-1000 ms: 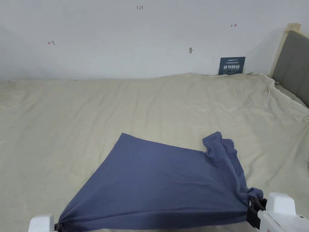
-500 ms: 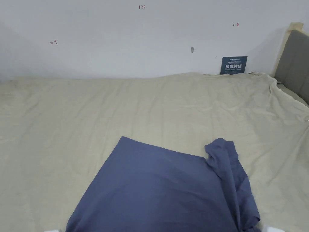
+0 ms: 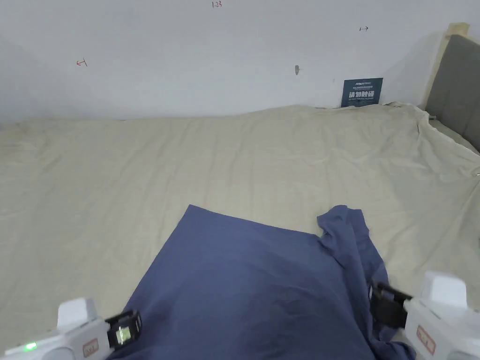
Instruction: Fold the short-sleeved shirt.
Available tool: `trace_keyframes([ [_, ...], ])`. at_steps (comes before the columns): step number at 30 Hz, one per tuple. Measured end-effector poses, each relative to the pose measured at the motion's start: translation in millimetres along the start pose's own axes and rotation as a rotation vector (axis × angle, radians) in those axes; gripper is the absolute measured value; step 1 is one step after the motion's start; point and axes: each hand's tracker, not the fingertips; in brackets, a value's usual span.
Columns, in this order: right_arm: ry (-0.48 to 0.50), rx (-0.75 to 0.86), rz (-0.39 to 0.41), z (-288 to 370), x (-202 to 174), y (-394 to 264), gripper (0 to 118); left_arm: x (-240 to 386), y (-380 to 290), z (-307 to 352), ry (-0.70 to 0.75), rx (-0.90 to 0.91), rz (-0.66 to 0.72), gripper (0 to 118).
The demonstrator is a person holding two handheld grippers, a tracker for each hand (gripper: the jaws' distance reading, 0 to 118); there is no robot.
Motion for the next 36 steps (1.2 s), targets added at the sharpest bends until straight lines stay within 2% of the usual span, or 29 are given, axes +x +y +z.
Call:
trace_keyframes([
  [6, 0.006, 0.271, 0.115, 36, -23, 66, 84, 48, 65, 53, -0.064, 0.282, -0.092, 87],
  [8, -0.031, 0.309, 0.152, 39, -28, 75, 84, 63, 76, 64, -0.103, 0.378, -0.113, 77],
  [9, -0.042, 0.318, 0.162, 40, -30, 78, 82, 69, 78, 67, -0.11, 0.417, -0.128, 67],
  [10, -0.038, 0.331, 0.166, 41, -31, 80, 73, 75, 81, 70, -0.113, 0.446, -0.156, 45],
  [11, -0.035, 0.345, 0.162, 43, -32, 81, 59, 81, 82, 71, -0.114, 0.468, -0.181, 27],
  [12, -0.035, 0.355, 0.157, 44, -33, 81, 40, 85, 83, 72, -0.118, 0.482, -0.197, 15],
  [13, -0.029, 0.37, 0.154, 43, -32, 81, 12, 89, 83, 72, -0.121, 0.483, -0.203, 9],
  [14, -0.013, 0.384, 0.147, 43, -30, 80, 0, 91, 84, 73, -0.163, 0.487, -0.212, 4],
  [15, -0.003, 0.386, 0.135, 42, -30, 80, 0, 93, 84, 73, -0.193, 0.492, -0.206, 0],
  [17, 0.024, 0.377, 0.122, 41, -30, 80, 0, 96, 83, 72, -0.215, 0.505, -0.194, 0],
  [19, -0.001, 0.395, 0.125, 45, -35, 80, 0, 101, 86, 68, -0.217, 0.483, -0.2, 0],
  [25, 0.005, 0.386, 0.1, 42, -35, 83, 0, 106, 111, 39, -0.252, 0.411, -0.18, 0],
  [31, -0.013, 0.366, 0.09, 22, -32, 89, 0, 114, 157, -27, -0.279, 0.305, -0.173, 0],
  [36, -0.036, 0.348, 0.082, -8, -26, 96, 0, 126, 194, -103, -0.248, 0.198, -0.192, 0],
])
